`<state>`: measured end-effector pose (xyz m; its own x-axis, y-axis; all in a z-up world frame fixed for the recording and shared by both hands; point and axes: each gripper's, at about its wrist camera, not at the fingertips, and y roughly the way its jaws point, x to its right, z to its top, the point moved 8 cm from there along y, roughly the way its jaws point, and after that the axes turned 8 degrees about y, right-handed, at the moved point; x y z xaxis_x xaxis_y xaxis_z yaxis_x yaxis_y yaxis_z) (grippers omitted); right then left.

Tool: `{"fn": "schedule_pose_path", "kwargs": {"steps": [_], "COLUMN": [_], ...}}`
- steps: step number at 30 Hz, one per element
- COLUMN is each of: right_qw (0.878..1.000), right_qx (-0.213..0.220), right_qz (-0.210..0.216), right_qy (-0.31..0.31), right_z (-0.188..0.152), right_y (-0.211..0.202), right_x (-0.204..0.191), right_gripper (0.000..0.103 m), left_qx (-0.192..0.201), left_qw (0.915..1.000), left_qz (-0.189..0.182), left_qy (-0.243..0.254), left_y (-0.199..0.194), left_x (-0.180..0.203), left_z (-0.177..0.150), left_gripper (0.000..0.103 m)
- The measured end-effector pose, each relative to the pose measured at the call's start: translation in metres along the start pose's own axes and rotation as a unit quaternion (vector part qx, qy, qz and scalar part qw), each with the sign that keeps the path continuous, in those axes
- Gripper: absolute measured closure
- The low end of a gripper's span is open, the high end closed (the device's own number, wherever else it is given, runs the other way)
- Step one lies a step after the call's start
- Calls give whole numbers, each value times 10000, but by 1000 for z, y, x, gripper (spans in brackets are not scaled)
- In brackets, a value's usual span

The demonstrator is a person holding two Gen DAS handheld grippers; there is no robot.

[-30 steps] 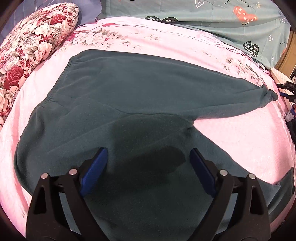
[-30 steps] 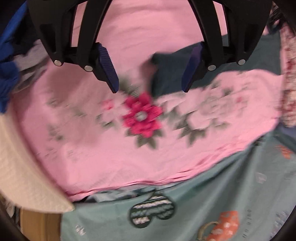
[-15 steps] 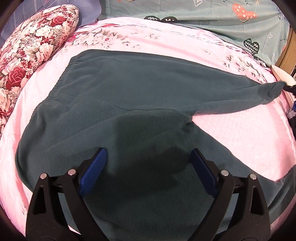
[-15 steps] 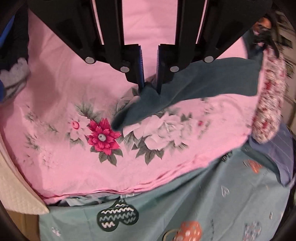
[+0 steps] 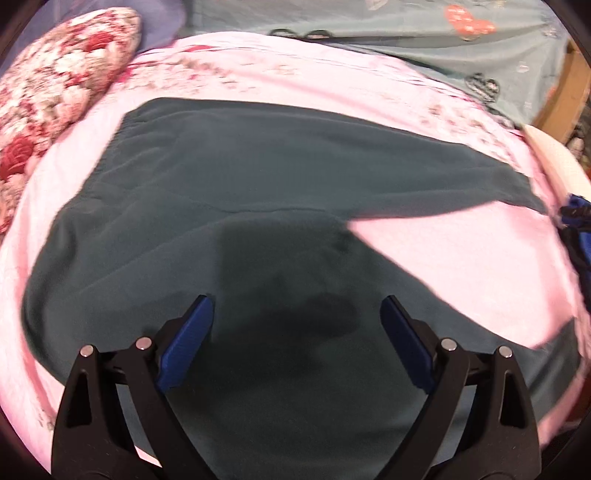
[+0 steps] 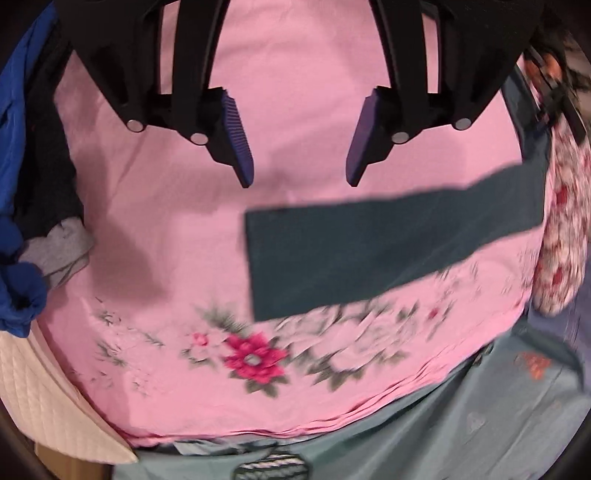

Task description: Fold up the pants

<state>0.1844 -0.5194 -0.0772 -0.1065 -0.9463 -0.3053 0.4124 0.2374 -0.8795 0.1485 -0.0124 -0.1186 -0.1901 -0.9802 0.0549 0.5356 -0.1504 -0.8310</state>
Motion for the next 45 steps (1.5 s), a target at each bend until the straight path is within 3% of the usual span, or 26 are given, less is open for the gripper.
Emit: {"fn": "schedule_pose_path", "kwargs": {"steps": [1,7,10,13,14,16,17,20,23,24,26,27,28,34,35,38,40,41,42,43,44,45], "right_qw": [9999,9979,9978,9976,9972,9964,9937,9929,9930,9930,9957,9974,9978,9957,9953,9940,9960,9973,9974,9973,9973,9973], "right_qx": [-1,-107,-20,-76,4,-22,67,263,245,226,309,330,266,676,805,1068,868,676,621,578,535,468], "right_qz": [-48,48,255,-185,-179,-85,-340,-144,-30,-36,-11,195,418,55,-3,-108,33,170,225,253,246,283], "right_qy": [-152,-641,-606,-666,-733,-842,-1065,-1152,-1157,-1162,-876,-606,-438,-627,-542,-202,-212,-248,-301,-375,-434,-486], "right_z": [-15,-135,-165,-181,-183,-190,-193,-192,-192,-193,-187,-182,-182,-175,-169,-149,-144,-146,-147,-150,-153,-156], "right_y": [-4,-32,-36,-19,-17,-10,-7,-7,-9,-10,-18,-24,-25,-42,-50,-73,-73,-69,-66,-62,-56,-48], "right_x": [-4,-15,-22,-22,-25,-35,-39,-44,-42,-41,-34,-29,-26,-29,-21,4,8,5,2,-1,-4,-7], "right_gripper": [38,36,36,35,30,1,1,1,1,4,28,63,74,88,97,98,98,98,89,73,39,32], "left_qx": [34,118,-22,-102,-113,-152,-136,-166,-123,-101,-79,-50,-28,107,167,298,245,200,195,219,240,221], "left_qw": [9999,9950,9915,9879,9872,9866,9872,9888,9876,9867,9857,9857,9858,9875,9885,9914,9920,9919,9912,9899,9881,9859], "left_qz": [-35,-255,-243,-57,-56,13,6,-81,-114,-130,-103,-134,-183,-191,-177,-170,-134,-132,-143,-114,-48,-11], "left_qy": [116,962,1277,1548,1592,1623,1587,1484,1560,1615,1680,1680,1668,1564,1494,1264,1231,1246,1301,1396,1516,1657], "left_y": [-3,-9,1,14,17,23,24,24,20,17,14,13,11,7,6,5,9,9,7,4,1,-1], "left_x": [6,54,73,84,87,89,88,88,95,98,102,104,104,102,100,95,93,93,93,93,92,92], "left_z": [1,4,7,9,9,9,9,9,8,6,4,3,3,5,8,18,22,23,24,24,24,22], "left_gripper": [9,9,9,9,9,8,8,17,38,45,48,49,48,38,38,36,36,36,36,36,36,36]}}
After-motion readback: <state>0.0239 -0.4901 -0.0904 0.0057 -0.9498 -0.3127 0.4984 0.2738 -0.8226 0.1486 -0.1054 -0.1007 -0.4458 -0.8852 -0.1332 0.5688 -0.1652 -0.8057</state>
